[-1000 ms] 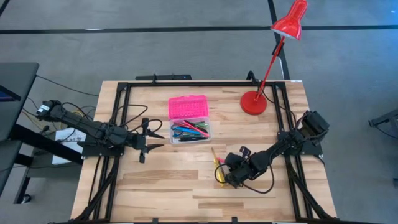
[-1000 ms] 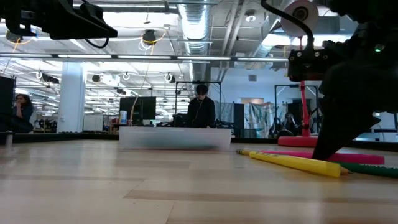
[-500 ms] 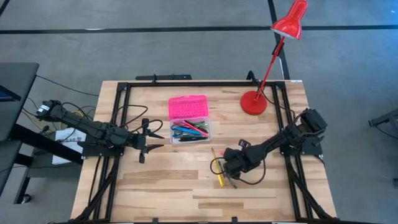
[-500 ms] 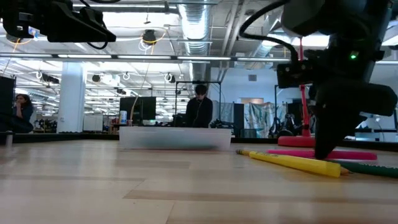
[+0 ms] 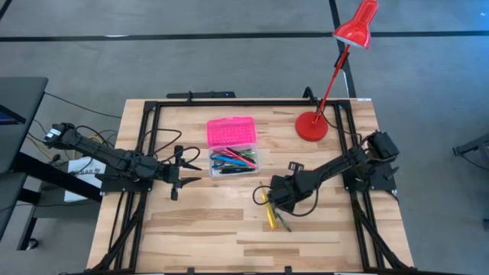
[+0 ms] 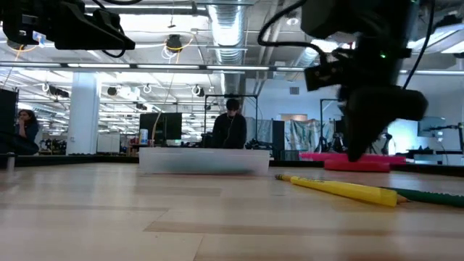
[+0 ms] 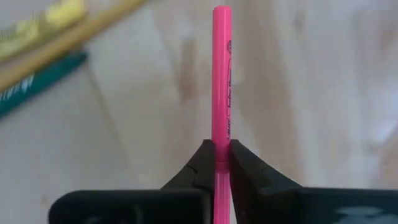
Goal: Pick & place school supplies into a supply box
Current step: Put the pink pen into the pink supply box
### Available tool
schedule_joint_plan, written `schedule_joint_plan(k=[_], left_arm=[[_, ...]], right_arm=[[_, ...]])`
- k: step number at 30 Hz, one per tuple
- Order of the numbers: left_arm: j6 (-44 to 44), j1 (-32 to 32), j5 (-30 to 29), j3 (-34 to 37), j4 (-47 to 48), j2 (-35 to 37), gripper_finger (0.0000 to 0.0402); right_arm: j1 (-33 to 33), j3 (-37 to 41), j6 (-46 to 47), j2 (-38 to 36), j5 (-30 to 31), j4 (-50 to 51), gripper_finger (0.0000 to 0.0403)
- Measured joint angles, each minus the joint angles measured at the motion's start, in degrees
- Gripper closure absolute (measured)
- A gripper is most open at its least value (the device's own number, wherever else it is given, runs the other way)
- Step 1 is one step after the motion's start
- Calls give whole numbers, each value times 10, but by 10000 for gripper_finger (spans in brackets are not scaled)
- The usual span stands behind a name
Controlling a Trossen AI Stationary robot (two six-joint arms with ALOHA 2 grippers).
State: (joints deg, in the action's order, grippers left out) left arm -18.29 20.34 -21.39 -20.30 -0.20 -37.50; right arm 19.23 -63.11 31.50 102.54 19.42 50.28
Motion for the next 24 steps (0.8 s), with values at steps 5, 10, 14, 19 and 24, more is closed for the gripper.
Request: schedule_joint_plan(k=[5, 10, 14, 19, 24], left_arm=[[-2, 0, 0, 0, 0, 0, 264], [-7, 0, 0, 0, 0, 0, 264], [-7, 0, 0, 0, 0, 0, 264], [-7, 0, 0, 0, 4, 0, 264], [-7, 0, 0, 0, 7, 0, 264]], right_arm=[[-31, -35, -71, 0, 61, -12, 394], [-72, -51, -186, -1, 87, -101, 390], [-107, -52, -275, -1, 85, -194, 392], [-149, -52, -327, -1, 57, -299, 390], [-174, -51, -330, -1, 16, -371, 390]])
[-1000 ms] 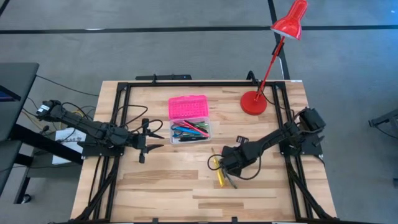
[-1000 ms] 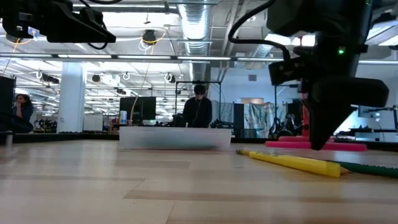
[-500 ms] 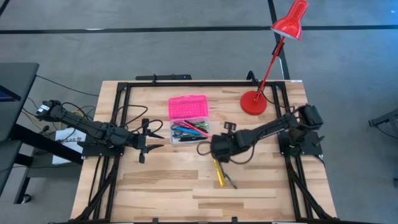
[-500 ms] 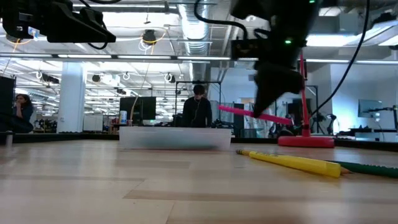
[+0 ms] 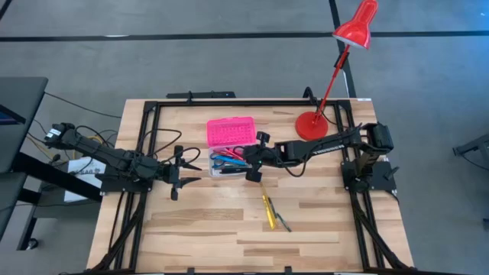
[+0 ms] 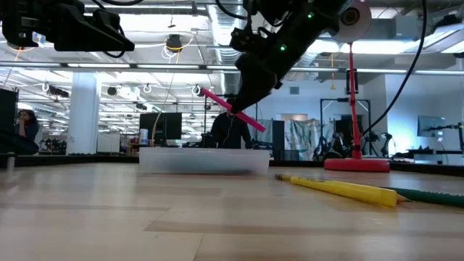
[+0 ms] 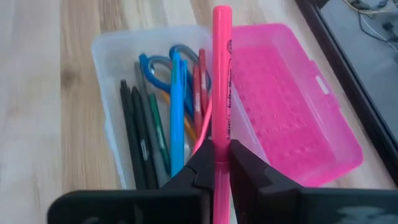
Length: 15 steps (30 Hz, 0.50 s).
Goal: Pick & place school supplies into a supply box
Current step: Put the pink pen into the pink supply box
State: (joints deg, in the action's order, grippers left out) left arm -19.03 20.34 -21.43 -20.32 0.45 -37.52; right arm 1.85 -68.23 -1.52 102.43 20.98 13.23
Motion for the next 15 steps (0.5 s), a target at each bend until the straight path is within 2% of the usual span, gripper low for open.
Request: schedule_joint_plan(k=[8, 15], left_arm=[[0, 0, 0, 0, 1, 0, 264], [-3, 0, -1, 0, 1, 0, 264]], right_arm=[[-13, 0, 61, 2, -5, -6, 386], [-23, -2, 60, 61, -29, -41, 388]])
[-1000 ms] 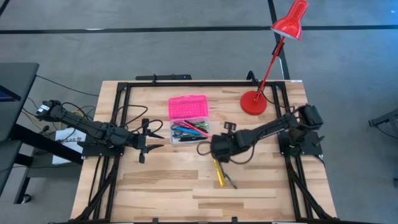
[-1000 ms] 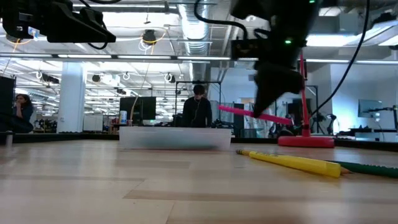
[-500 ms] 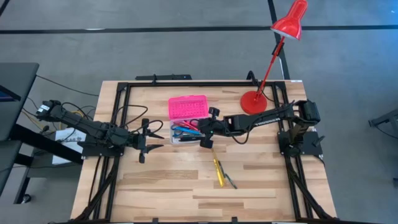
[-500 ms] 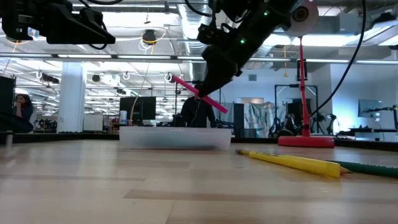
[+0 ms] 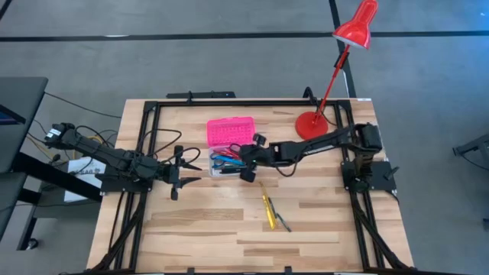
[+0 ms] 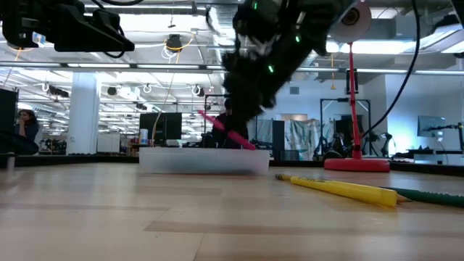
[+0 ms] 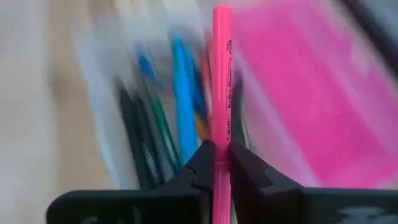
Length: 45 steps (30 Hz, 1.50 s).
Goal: Pick & place school supplies into a supply box
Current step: Put the pink pen into the pink supply box, then put the green crayon into the pink supply box
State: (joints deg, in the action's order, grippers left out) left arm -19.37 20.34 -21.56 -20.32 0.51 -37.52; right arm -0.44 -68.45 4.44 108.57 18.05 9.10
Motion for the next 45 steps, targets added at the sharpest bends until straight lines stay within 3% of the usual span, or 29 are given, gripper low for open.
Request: schedule_joint_plan(k=[3, 14, 23, 29, 33, 39, 45], left_arm=[[0, 0, -2, 0, 3, 0, 264], [0, 0, -3, 0, 11, 0, 264], [1, 0, 8, 0, 13, 0, 264], [10, 0, 109, 0, 16, -2, 264], [9, 0, 181, 0, 13, -27, 264], [-20, 0, 185, 0, -36, -98, 264], [-33, 0, 190, 0, -109, -174, 264]], right_arm=[[-5, -3, -4, 30, 16, -6, 386], [-14, -15, -43, 32, 6, -11, 363], [-11, -15, -50, 33, 0, -19, 306], [-6, -15, -51, 24, 2, -1, 270], [19, -15, -48, -15, 34, 46, 262], [80, -16, 37, -71, 44, 127, 270], [151, -15, 165, -70, 44, 255, 281]])
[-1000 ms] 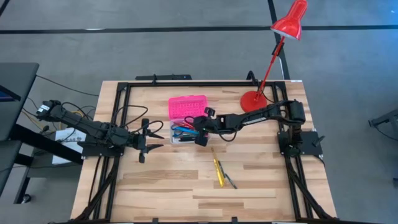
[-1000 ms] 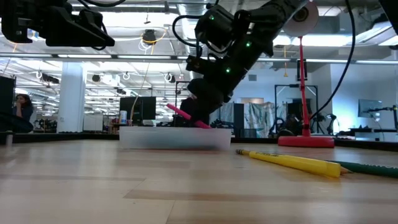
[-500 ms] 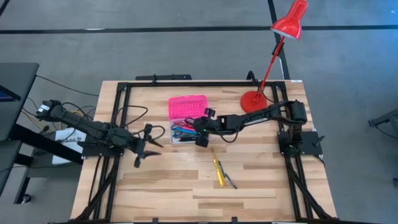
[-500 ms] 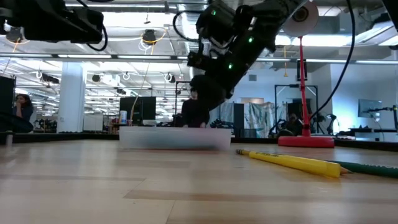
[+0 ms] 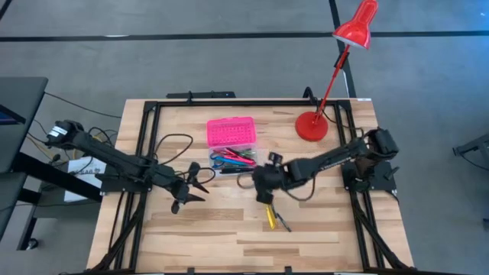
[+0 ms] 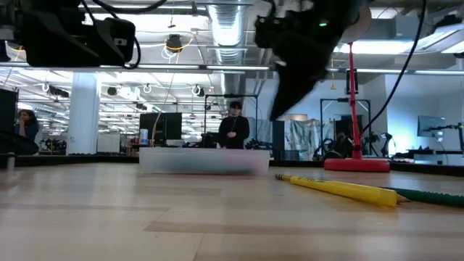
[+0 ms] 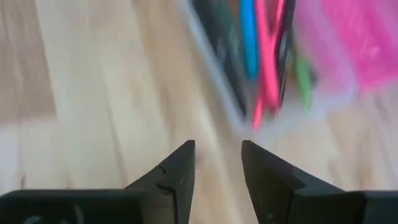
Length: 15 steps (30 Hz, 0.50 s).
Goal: Pick & place school supplies into a supply box
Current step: Put the green crayon into the pink supply box
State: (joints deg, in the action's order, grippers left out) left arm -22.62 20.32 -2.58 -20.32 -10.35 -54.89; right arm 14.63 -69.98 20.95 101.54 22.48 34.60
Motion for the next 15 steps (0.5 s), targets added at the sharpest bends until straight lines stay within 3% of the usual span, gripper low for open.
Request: schedule_joint_plan(k=[5, 15], left_arm=[[-8, 0, 3, 0, -39, -58, 264], [-57, 0, -2, -32, -76, -126, 264]], right_arm=[[66, 2, 108, 12, 13, 82, 284], [197, 0, 313, 11, 17, 118, 284]])
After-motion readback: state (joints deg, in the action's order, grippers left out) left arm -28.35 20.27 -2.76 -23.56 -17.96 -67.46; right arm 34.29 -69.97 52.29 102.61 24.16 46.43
